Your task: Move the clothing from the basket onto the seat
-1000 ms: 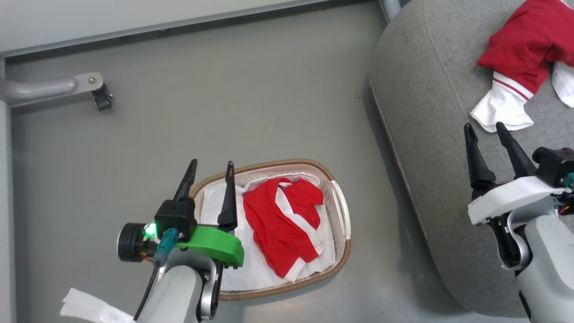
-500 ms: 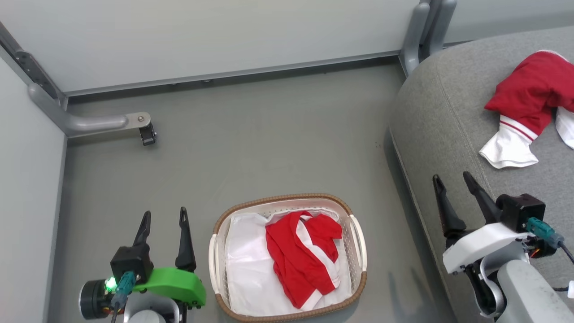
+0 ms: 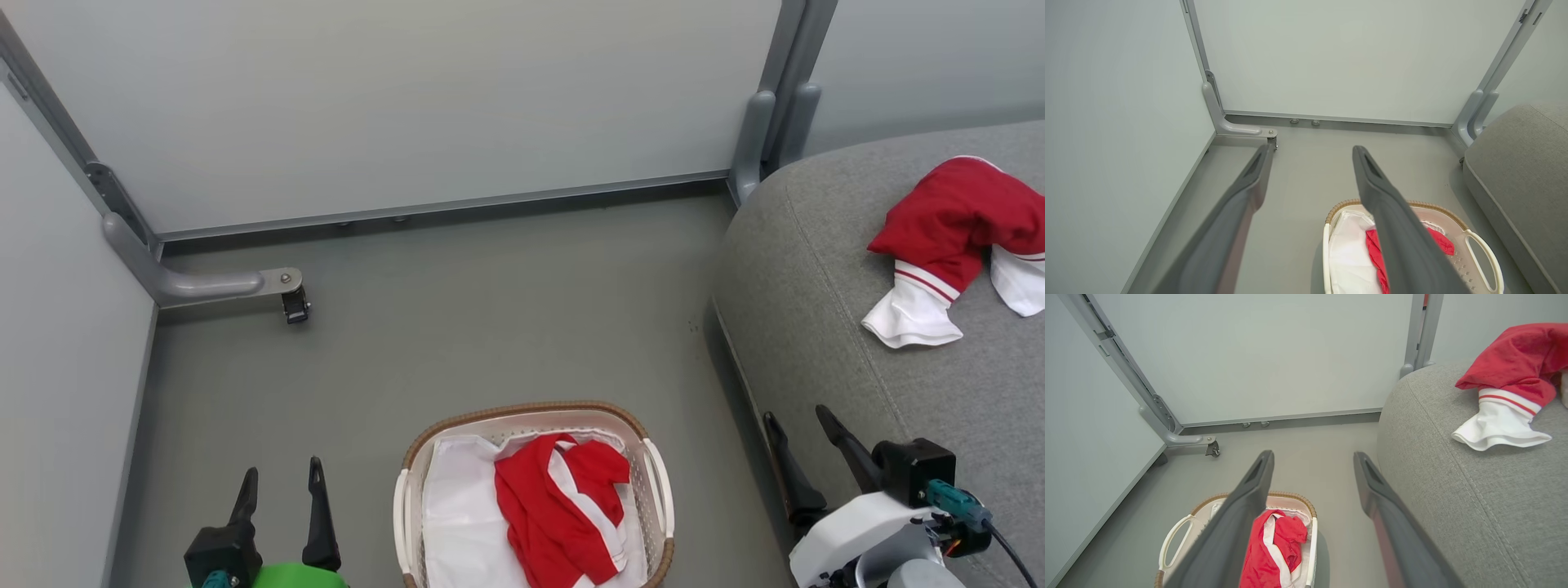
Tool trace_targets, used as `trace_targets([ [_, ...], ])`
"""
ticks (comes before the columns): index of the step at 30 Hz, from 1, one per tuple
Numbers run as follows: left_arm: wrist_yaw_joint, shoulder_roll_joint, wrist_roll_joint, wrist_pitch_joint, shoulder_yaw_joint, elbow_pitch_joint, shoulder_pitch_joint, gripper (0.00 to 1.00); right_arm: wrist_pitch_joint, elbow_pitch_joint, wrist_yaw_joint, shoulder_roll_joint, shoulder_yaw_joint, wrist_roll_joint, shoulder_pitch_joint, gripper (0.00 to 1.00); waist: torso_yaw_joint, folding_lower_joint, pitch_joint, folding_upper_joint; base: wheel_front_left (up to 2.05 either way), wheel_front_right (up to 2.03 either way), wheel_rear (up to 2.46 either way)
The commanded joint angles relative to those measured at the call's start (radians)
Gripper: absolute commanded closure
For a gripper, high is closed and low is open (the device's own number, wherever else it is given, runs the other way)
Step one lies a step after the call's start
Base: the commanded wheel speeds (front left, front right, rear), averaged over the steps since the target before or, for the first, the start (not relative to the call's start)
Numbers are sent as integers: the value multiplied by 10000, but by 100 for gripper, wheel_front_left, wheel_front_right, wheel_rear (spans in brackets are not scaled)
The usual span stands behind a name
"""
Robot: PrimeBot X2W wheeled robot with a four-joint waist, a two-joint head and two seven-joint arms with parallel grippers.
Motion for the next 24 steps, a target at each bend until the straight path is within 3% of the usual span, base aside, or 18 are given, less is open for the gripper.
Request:
trace_targets([
  [1, 4, 38, -42, 5, 15, -22, 199, 0, -16, -15, -10, -11, -27, -24, 187, 0, 23, 1, -30, 0, 0, 0, 0],
  [8, -76, 38, -168, 5, -208, 43, 324, 0, -16, -28, -12, -58, -35, 49, 233, 0, 26, 1, 65, 0, 0, 0, 0],
  [11, -302, 36, -420, 4, -616, 350, 98, 0, -16, -261, -12, -94, -26, 78, -134, 0, -105, 1, 375, 0, 0, 0, 0],
  [24, 124, 42, -1129, 2, -2604, 1334, -2184, 0, -16, -1722, -10, -117, -89, 568, -1858, 0, -1276, 1, 3043, 0, 0, 0, 0],
])
